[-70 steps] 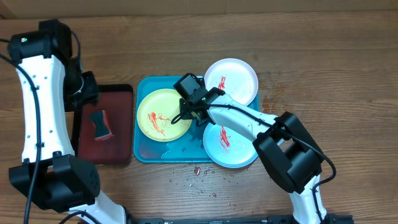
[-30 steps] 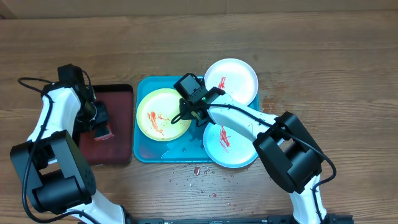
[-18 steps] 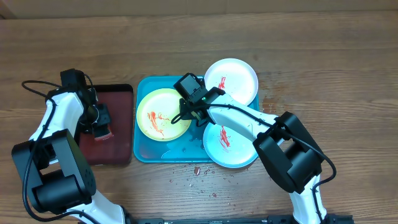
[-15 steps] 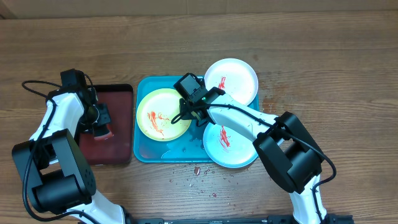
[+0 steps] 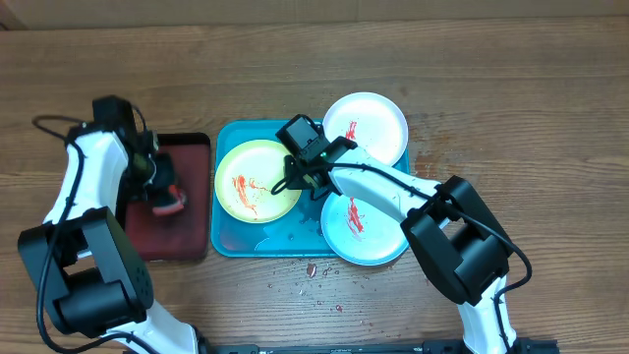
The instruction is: Clean dirty plates on tray and stack at the side
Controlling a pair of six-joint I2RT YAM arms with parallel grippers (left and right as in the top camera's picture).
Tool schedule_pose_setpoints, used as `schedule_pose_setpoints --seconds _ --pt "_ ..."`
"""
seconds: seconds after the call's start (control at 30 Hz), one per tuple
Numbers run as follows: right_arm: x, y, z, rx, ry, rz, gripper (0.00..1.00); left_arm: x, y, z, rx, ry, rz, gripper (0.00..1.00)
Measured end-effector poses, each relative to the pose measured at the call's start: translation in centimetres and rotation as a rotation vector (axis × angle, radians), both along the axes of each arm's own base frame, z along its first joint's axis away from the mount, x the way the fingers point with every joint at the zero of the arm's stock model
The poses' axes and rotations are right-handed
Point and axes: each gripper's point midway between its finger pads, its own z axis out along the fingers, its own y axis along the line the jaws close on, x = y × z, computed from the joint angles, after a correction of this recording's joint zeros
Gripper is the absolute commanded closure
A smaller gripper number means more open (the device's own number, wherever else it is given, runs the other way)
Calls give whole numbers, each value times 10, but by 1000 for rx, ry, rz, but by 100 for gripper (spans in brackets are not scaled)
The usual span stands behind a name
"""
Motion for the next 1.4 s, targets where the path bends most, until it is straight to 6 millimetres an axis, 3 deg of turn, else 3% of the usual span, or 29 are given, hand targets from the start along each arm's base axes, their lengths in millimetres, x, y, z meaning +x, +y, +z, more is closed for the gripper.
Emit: schedule_pose_setpoints --seconds 0.1,0.2,0.4,0.53,0.63,0.73,0.9,1.07,1.2,1.4 --pt "-1 -3 -1 19 36 -21 96 21 -18 25 -41 -58 -60 96" --pt "-4 -5 -1 39 76 -42 96 37 -49 41 -86 -106 -137 96" --pt "-6 -12 -2 81 149 -71 96 46 -125 46 -140 -139 -336 96" --pt "-8 -15 -2 91 177 -83 96 51 -155 43 -96 -167 -433 96" --pt "-8 -16 -2 94 181 -84 96 51 -160 31 -42 -156 -462 96" --pt "-8 -16 -2 96 183 -84 96 48 -152 8 -2 -107 -456 96" --pt "-8 -15 -2 97 182 -84 96 27 -142 -35 20 44 -451 96" --pt "-8 -15 -2 97 184 -82 96 13 -144 -40 17 108 -460 96" --pt "-9 -15 -2 97 186 -80 96 -1 -162 -40 -56 148 -539 96" --pt "-8 -15 -2 97 185 -79 96 -14 -216 -37 -291 118 -727 96"
